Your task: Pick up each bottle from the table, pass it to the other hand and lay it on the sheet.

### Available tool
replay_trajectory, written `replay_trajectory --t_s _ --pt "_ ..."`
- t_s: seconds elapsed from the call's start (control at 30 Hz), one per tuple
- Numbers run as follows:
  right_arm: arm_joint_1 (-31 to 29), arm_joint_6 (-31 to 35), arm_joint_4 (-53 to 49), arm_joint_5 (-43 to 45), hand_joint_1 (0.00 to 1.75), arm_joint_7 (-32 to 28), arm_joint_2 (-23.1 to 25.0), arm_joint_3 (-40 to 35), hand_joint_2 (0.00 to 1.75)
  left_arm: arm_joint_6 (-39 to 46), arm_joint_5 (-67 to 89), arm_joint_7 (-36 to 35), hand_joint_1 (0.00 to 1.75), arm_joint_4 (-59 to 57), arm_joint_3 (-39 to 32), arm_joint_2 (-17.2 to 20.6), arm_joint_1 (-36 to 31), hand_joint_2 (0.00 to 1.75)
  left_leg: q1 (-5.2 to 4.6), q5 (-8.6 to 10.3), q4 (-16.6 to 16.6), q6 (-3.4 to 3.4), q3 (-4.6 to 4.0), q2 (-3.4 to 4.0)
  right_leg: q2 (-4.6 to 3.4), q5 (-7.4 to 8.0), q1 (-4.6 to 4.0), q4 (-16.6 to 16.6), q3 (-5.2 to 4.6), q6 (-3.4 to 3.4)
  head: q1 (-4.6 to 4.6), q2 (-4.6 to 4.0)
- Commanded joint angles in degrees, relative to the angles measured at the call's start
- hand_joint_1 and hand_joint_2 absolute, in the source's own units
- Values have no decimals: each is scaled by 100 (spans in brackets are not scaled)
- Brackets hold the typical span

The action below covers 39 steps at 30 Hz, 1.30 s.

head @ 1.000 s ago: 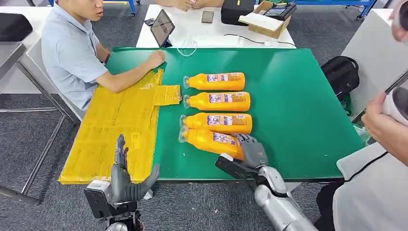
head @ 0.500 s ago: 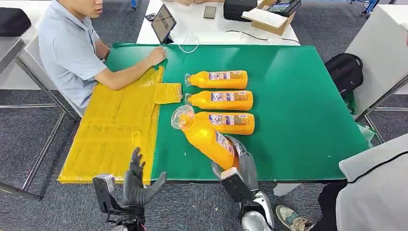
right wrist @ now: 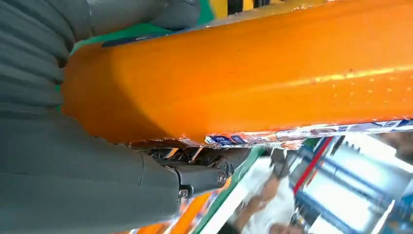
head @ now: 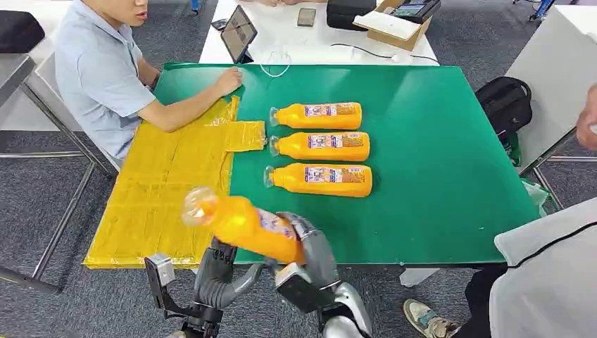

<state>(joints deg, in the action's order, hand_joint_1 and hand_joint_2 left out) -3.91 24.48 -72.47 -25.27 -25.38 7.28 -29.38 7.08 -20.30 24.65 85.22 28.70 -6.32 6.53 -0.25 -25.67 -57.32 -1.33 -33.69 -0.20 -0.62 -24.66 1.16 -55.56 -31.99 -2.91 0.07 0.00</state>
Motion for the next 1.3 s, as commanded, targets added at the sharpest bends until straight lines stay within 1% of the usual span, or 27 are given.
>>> replay_trajectory --t_s 0.03,0.2,0.4,0.43,0.47,0.5,0.77,0.8,0.83,0.9,0.93,0.97,1.0,1.03,1.13,1.17,1.2,1.3 --pt "-392 198 1092 -58 175 79 210 -821 175 6 -480 -473 0 -168 103 158 -207 175 9 -4 5 10 17 6 0 -1 -10 9 18 14 0 0" --pt "-523 187 1373 9 175 93 296 -993 175 111 -475 -451 0 -354 77 42 -391 175 4 0 4 8 10 1 4 0 -4 7 12 11 2 0" --pt "-705 282 1837 23 175 38 351 -1128 175 79 -694 -489 2 -340 -9 -16 -439 175 3 1 4 7 8 -1 6 0 -3 7 10 9 0 0" --pt "-746 300 1907 -15 175 16 364 -1174 175 71 -765 -487 31 -327 -44 -34 -441 175 7 0 5 11 13 -2 9 -1 -8 9 16 16 0 0" --pt "-746 305 1915 -14 175 16 373 -1175 175 69 -771 -487 155 -321 -53 -31 -452 175 7 -2 4 9 13 0 7 -1 -8 9 17 14 0 0" --pt "-774 297 1968 -22 175 1 386 -1212 175 82 -919 -526 175 -315 -134 -78 -439 175 5 -1 5 7 12 0 6 -1 -6 9 14 11 0 0" --pt "-796 311 2018 -31 175 -20 413 -1249 175 102 -1002 -547 175 -302 -195 -82 -464 175 8 -1 3 9 11 -8 15 -3 -8 9 15 13 0 0" --pt "-813 304 2048 -23 154 -31 418 -1268 175 127 -1060 -540 175 -301 -235 -111 -451 175 3 1 2 5 4 -5 10 -1 -3 6 5 7 0 0" --pt "-827 333 2076 0 0 -75 431 -1304 175 145 -1159 -527 175 -282 -291 -133 -446 175 8 -1 2 10 13 -11 19 -4 -9 8 18 14 0 0" --pt "-851 325 2114 137 0 -180 469 -1339 175 223 -1300 -485 175 -242 -433 -168 -461 175 7 0 2 8 8 -6 13 -1 -7 8 10 12 0 0" --pt "-853 339 2113 225 0 -227 485 -1328 0 242 -1319 -471 175 -233 -463 -167 -475 175 9 -1 1 10 11 -8 16 -3 -9 8 15 15 0 0" --pt "-830 474 2081 337 0 -464 468 -1318 0 230 -1447 -561 175 -203 -553 -298 -443 175 8 -1 0 10 9 -6 13 -3 -9 5 11 15 2 0" --pt "-800 541 2050 468 0 -623 477 -1258 0 214 -1500 -662 175 -251 -550 -302 -476 175 5 0 0 6 2 -2 8 -1 -5 4 3 10 0 0" --pt "-806 705 2072 548 0 -830 477 -1230 0 243 -1502 -606 175 -294 -629 -333 -507 175 9 -3 -4 10 7 -2 10 -3 -10 3 10 15 0 0" --pt "-686 1341 1721 459 0 -1287 337 -1162 0 293 -1351 -403 175 -275 -877 -266 -639 175 9 1 0 9 6 -14 21 -3 -9 7 13 13 4 0" --pt "-639 1525 1569 387 0 -1363 272 -1143 0 380 -1243 -362 175 -294 -961 -244 -709 175 7 0 0 8 5 -11 18 -3 -8 6 11 13 0 0" --pt "-550 1552 1375 285 0 -1449 262 -930 0 525 -1074 -323 175 -328 -1024 -198 -773 175 2 2 2 6 3 -8 14 -2 -3 5 6 10 2 0" --pt "-459 1552 1146 90 0 -1462 219 -730 0 657 -905 -283 175 -406 -1154 -173 -866 175 1 3 2 5 2 -13 18 -2 -1 4 4 9 2 0"
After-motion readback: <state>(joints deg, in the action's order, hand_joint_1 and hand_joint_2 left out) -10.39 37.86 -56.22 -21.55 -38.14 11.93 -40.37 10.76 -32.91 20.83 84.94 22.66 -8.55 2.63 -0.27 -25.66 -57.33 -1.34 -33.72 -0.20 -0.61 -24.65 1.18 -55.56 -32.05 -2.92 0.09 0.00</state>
